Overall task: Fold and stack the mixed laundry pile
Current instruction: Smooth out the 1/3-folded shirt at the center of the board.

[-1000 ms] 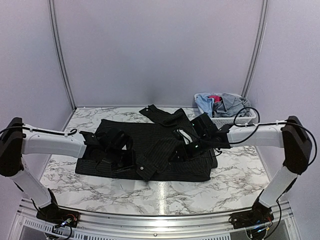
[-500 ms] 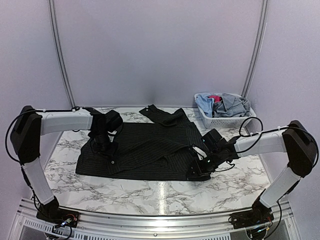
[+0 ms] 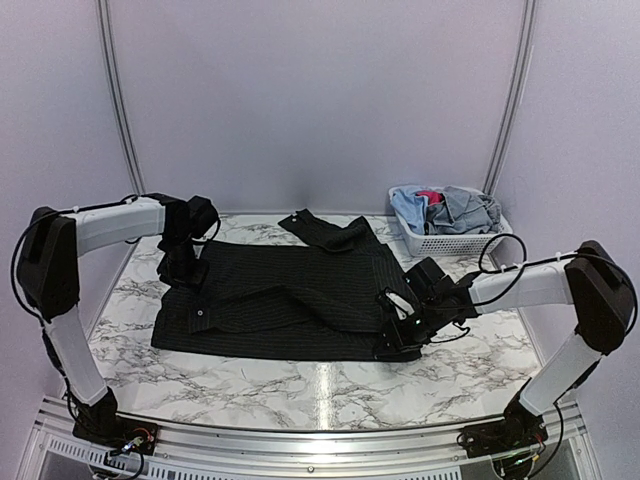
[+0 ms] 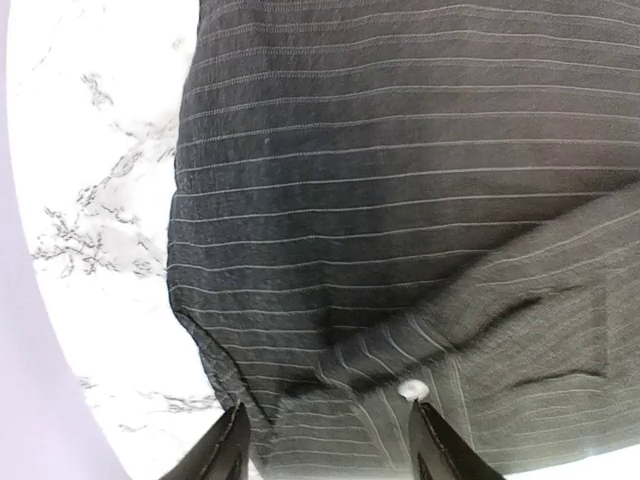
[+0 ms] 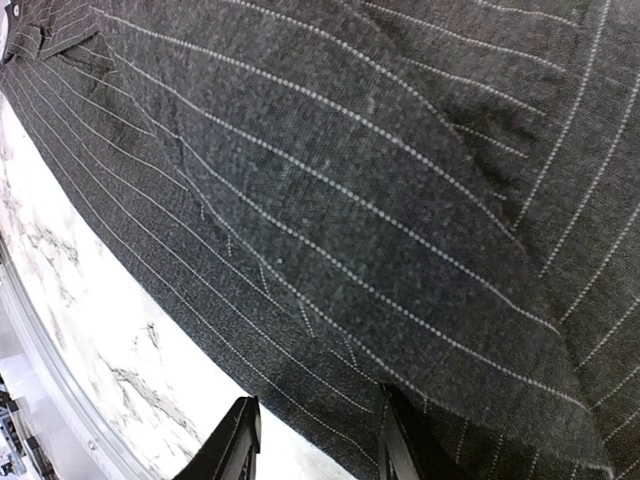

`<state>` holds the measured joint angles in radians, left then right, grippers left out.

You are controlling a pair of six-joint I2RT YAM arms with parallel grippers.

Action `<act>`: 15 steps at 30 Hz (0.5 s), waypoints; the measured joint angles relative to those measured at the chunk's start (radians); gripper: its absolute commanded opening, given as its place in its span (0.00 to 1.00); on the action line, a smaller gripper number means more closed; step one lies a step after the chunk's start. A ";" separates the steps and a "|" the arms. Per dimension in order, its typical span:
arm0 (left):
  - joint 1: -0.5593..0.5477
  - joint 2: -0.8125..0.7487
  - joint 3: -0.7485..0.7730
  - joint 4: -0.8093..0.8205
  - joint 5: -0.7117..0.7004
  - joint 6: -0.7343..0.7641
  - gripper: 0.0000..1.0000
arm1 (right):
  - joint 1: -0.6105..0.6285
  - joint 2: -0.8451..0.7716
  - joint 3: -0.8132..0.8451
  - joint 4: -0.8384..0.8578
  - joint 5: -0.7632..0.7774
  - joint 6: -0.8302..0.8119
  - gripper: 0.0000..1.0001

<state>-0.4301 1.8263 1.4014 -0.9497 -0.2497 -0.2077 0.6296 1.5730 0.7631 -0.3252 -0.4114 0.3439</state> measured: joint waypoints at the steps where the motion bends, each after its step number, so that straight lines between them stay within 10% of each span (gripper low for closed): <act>1: 0.000 -0.033 -0.020 0.018 0.020 -0.012 0.57 | 0.000 -0.002 0.000 -0.001 -0.002 0.000 0.39; 15: 0.037 -0.409 -0.562 0.338 0.311 -0.362 0.55 | -0.005 -0.093 0.072 -0.058 0.020 -0.005 0.39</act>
<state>-0.3931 1.4178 0.8391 -0.6117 0.0616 -0.5697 0.6243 1.4803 0.8356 -0.3832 -0.3916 0.3386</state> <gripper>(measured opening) 0.550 0.394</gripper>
